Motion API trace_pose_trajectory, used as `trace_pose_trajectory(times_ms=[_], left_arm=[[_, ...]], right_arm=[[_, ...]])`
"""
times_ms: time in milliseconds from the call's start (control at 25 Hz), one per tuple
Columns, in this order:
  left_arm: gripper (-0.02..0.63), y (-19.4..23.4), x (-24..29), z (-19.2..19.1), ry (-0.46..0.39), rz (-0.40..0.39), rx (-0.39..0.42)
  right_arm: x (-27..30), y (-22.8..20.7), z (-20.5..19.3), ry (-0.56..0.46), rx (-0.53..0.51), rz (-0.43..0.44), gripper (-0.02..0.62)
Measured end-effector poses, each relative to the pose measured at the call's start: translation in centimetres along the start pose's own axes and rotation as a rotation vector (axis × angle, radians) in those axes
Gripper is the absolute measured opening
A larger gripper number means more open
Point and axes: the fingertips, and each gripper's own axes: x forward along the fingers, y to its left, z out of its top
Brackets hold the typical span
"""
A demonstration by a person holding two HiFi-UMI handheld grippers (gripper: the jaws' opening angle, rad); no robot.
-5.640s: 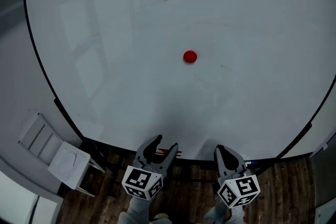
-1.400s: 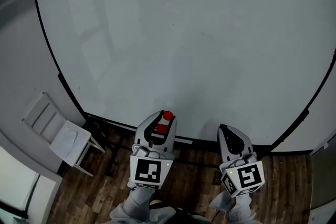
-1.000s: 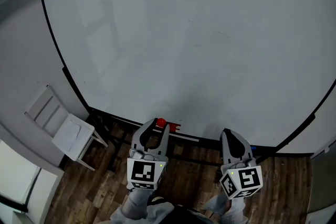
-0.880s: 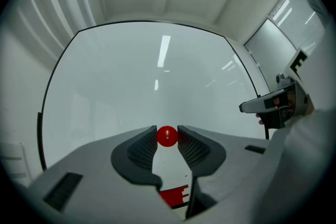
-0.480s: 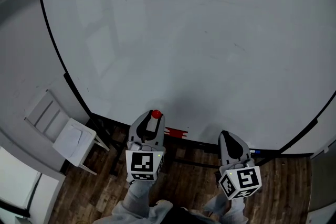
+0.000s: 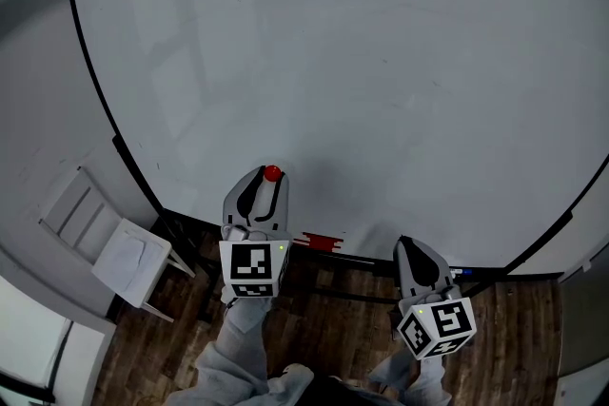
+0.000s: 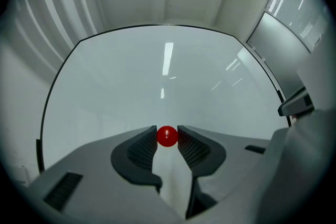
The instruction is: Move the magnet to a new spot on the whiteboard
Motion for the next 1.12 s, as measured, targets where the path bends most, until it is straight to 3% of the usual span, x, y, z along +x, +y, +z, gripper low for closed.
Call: trace_pose_trajectory(times_ms=[280, 680, 1120], left_arm=[[0.126, 1.0, 2.2, 2.1, -0.047, -0.006, 0.041], [0.126, 2.1, 4.3, 2.6, -0.047, 0.009, 0.104], [0.127, 2.1, 4.8, 2.0, -0.031, 0.014, 0.07]], right_arm=[[0.1, 0.1, -0.1, 0.012, 0.0, -0.01, 0.031], [0.3, -0.1, -0.4, 0.027, -0.007, -0.014, 0.031], [1.0, -0.4, -0.7, 0.025, 0.011, 0.0, 0.031]])
